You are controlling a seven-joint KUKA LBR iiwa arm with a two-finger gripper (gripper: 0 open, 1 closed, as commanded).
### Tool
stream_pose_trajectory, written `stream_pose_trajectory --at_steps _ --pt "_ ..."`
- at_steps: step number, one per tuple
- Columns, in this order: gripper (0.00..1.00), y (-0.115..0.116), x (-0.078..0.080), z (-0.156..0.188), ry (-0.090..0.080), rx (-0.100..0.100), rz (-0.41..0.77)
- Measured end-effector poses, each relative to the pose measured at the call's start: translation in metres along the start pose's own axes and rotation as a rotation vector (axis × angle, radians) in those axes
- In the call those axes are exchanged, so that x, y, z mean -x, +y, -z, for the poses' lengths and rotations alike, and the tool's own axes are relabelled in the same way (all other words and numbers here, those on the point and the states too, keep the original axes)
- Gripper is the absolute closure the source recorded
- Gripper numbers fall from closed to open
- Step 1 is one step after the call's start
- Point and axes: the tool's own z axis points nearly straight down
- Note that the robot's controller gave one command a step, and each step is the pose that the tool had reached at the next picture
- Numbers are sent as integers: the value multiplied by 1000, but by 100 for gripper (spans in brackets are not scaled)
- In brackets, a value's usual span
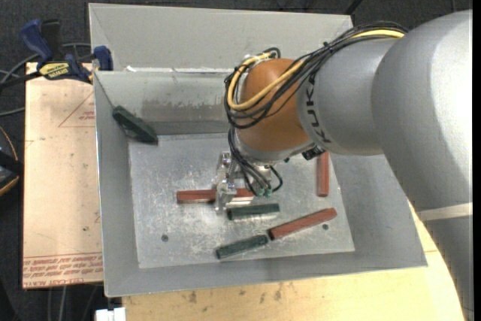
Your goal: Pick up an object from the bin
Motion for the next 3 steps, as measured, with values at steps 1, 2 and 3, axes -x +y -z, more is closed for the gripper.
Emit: stream_pose_trajectory --at_steps 1,2,3 --pt "100 0 0 0 0 0 0" --pt "100 0 0 0 0 1 0" --pt "100 5 -3 128 3 -3 -39"
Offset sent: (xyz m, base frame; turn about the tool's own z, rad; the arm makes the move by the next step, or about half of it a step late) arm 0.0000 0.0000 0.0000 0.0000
